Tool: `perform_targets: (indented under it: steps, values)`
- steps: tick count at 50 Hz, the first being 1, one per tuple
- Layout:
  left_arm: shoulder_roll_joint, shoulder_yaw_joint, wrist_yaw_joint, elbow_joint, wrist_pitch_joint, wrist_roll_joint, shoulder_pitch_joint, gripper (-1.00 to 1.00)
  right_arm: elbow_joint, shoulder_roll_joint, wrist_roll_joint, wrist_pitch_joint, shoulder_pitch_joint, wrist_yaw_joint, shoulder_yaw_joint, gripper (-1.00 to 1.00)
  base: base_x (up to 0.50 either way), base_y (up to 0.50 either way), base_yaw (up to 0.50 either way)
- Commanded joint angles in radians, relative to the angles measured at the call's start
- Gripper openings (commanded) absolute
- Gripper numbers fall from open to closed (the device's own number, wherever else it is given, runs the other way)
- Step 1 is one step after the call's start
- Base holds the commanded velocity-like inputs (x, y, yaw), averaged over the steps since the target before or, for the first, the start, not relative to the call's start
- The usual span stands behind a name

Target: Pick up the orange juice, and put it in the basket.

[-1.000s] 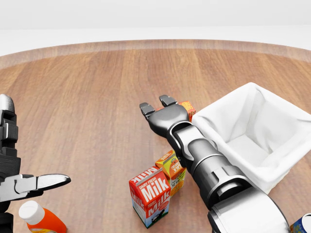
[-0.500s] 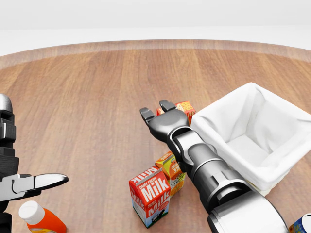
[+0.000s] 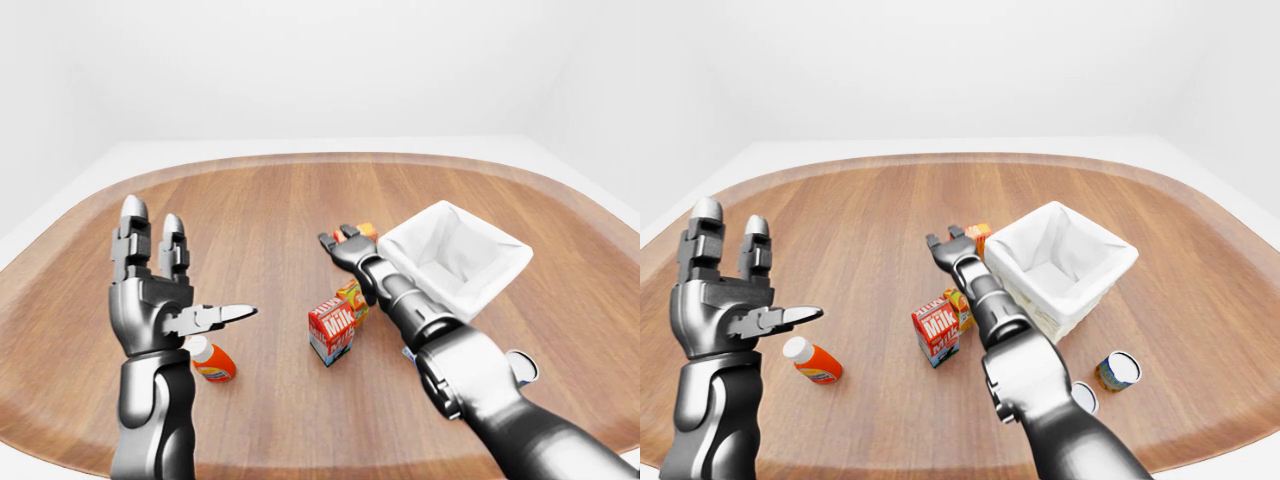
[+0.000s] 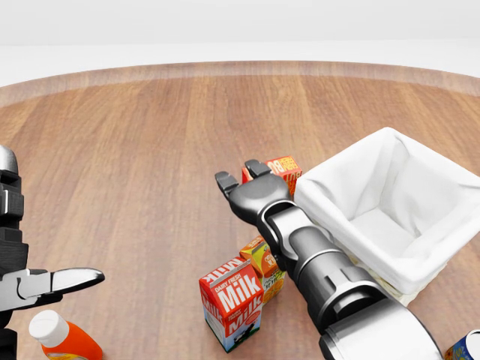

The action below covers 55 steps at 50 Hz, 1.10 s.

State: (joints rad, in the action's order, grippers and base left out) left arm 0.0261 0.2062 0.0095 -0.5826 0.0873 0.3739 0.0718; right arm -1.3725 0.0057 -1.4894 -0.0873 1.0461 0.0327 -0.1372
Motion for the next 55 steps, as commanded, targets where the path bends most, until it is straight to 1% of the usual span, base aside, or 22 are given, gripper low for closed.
perform_targets:
  steps: [1, 37, 55]
  values:
    - [0.000, 0.000, -0.001, -0.003, 0.000, 0.001, 0.003, 1.00, -0.001, 0.002, -0.004, 0.000, -0.011, 0.006, 0.000, 1.00, 0.00, 0.00, 0.00]
    - [0.002, 0.009, -0.008, 0.004, 0.000, 0.005, 0.002, 1.00, -0.004, 0.001, -0.006, 0.000, -0.043, 0.015, 0.000, 1.00, 0.00, 0.00, 0.00]
    - [0.000, 0.004, -0.003, 0.002, 0.000, 0.004, 0.002, 1.00, -0.007, 0.005, -0.012, 0.000, -0.063, 0.025, 0.000, 1.00, 0.00, 0.00, 0.00]
